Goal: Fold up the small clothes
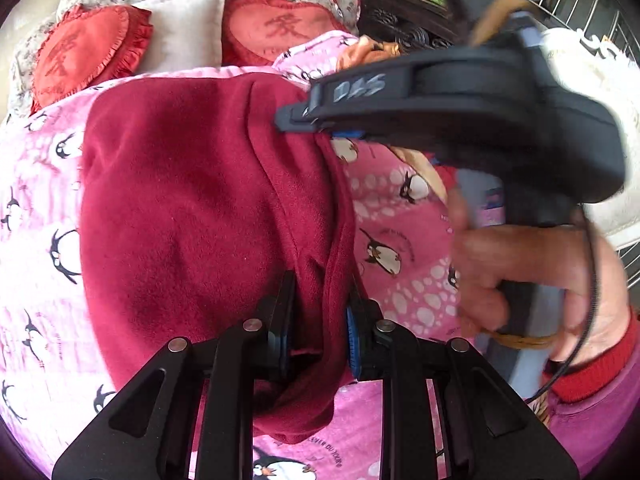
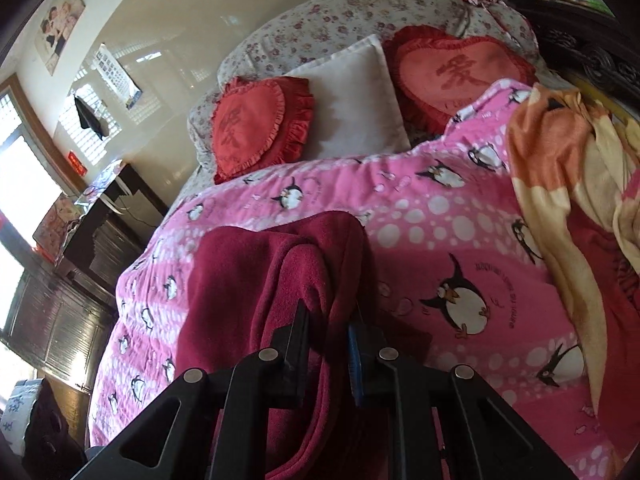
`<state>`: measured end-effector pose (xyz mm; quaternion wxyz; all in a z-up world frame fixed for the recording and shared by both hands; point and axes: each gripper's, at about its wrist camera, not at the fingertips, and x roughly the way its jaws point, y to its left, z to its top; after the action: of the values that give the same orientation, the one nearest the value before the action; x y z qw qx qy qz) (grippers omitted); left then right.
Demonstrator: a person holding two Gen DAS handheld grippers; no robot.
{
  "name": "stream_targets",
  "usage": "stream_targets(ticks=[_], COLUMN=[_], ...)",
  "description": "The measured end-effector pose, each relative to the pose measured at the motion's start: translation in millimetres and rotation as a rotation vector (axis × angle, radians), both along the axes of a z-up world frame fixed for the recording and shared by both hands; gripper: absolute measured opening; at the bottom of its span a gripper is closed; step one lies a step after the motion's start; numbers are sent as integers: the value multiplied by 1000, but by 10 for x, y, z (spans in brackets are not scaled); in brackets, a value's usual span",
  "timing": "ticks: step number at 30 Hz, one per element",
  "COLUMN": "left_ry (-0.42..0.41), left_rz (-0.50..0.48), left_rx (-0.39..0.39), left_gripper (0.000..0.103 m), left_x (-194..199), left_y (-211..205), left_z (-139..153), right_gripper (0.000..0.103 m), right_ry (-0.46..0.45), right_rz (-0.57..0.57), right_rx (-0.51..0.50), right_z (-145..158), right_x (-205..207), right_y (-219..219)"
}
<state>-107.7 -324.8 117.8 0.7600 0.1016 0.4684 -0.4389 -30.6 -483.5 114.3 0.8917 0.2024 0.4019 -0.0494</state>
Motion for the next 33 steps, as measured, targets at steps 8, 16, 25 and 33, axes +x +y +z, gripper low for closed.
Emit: stream_targets(ticks=[8, 16, 25, 33], left_ry=[39, -133, -85, -107], left_rz=[-32, 106, 174, 195], left_rx=[-38, 66, 113, 99], left_gripper=[21, 26, 29, 36], left_x=[-44, 200, 278, 253], left_y=[349, 928, 920, 942], left_z=[295, 223, -296, -282], right_gripper=[44, 45, 32, 24], right_ry=[35, -63, 137, 121], right_rz=[-58, 133, 226, 160], right_rx=[56, -12, -166, -121], right_z=[-173, 398, -163, -111], right_x=[-85, -556, -757, -912], right_y=[-143, 465, 1023, 818])
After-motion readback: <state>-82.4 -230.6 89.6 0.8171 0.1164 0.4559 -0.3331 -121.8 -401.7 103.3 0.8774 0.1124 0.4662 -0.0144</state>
